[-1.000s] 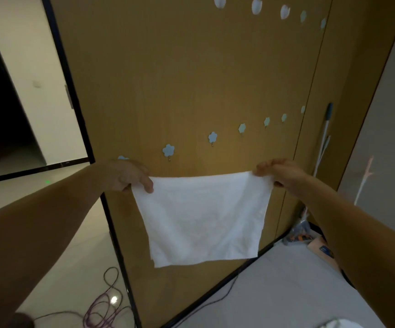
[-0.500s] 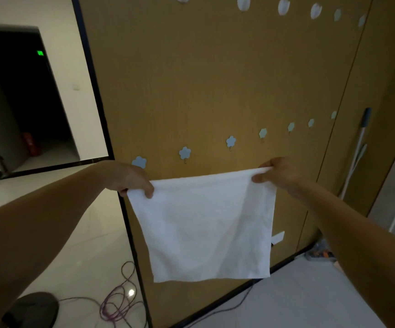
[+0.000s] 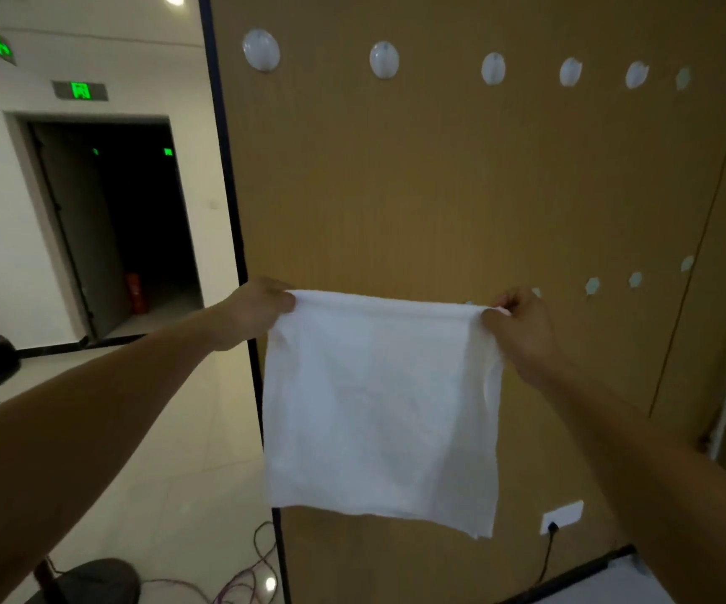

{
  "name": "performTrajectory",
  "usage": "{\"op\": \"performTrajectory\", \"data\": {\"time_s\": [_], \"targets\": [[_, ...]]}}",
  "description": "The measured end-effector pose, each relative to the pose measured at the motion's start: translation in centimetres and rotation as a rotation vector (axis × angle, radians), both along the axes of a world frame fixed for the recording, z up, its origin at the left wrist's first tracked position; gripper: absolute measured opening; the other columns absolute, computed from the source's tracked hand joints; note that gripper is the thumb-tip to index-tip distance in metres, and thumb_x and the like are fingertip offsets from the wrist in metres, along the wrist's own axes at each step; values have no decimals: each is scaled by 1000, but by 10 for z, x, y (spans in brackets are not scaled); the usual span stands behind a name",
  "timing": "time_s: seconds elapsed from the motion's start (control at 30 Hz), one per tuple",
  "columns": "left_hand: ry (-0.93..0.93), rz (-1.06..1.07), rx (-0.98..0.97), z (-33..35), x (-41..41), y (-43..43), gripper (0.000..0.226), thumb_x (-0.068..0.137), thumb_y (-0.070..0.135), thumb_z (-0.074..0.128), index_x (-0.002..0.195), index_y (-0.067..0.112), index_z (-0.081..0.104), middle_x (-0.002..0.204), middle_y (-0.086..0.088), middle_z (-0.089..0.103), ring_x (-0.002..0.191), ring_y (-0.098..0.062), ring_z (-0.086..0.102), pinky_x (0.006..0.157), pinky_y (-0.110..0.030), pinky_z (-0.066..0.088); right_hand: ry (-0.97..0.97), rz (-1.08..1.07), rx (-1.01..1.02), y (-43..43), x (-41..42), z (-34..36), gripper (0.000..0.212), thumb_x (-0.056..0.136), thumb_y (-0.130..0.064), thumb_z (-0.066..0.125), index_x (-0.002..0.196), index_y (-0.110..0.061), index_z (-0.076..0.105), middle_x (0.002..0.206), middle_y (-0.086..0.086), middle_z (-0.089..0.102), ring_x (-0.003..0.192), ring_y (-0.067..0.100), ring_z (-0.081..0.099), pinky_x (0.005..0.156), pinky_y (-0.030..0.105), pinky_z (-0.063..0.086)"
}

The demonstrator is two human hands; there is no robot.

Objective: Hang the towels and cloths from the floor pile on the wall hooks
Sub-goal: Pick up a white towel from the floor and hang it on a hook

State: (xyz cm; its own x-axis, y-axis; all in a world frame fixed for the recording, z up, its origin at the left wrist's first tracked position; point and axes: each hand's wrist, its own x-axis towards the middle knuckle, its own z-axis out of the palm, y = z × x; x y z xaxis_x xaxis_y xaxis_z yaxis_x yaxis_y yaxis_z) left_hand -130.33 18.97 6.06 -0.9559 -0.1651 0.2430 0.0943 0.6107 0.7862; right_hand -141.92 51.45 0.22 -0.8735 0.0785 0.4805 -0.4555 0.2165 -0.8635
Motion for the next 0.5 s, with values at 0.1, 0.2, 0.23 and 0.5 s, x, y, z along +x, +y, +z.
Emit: {"op": "performTrajectory", "data": {"time_s": [0.1, 0.2, 0.23, 0.5], "targets": [[240, 103, 94, 5, -13, 4, 29, 90, 5, 42, 81, 13, 69, 83, 0, 64, 82, -23, 60, 74, -34, 47, 32, 65, -65, -27, 0, 23, 24, 82, 3, 45, 89, -17, 58, 84, -3, 56, 65, 7, 49, 49, 12, 39], [407, 171, 143, 17, -28, 6, 45, 84, 0, 39, 66, 28, 70, 72, 17, 67, 79, -10, 60, 73, -30, 48, 58, 189, 18, -49, -5, 46, 21, 86, -5, 49, 82, -18, 66, 85, -8, 64, 72, 3, 54, 61, 18, 41], [426, 187, 159, 21, -35, 4, 47, 82, -1, 39, 60, 29, 69, 67, 19, 66, 75, -10, 59, 69, -28, 48, 65, 250, 45, -54, -8, 53, 14, 87, -13, 56, 83, -19, 68, 85, -10, 66, 74, 1, 57, 64, 18, 42], [354, 14, -38, 63, -64, -38, 52, 68, 61, 60, 75, 10, 65, 76, 2, 65, 71, -14, 61, 71, -33, 48, 103, 484, 209, -92, -40, 105, 37, 55, -40, 89, 78, -16, 73, 74, -5, 72, 63, 8, 66, 52, 19, 48]]}}
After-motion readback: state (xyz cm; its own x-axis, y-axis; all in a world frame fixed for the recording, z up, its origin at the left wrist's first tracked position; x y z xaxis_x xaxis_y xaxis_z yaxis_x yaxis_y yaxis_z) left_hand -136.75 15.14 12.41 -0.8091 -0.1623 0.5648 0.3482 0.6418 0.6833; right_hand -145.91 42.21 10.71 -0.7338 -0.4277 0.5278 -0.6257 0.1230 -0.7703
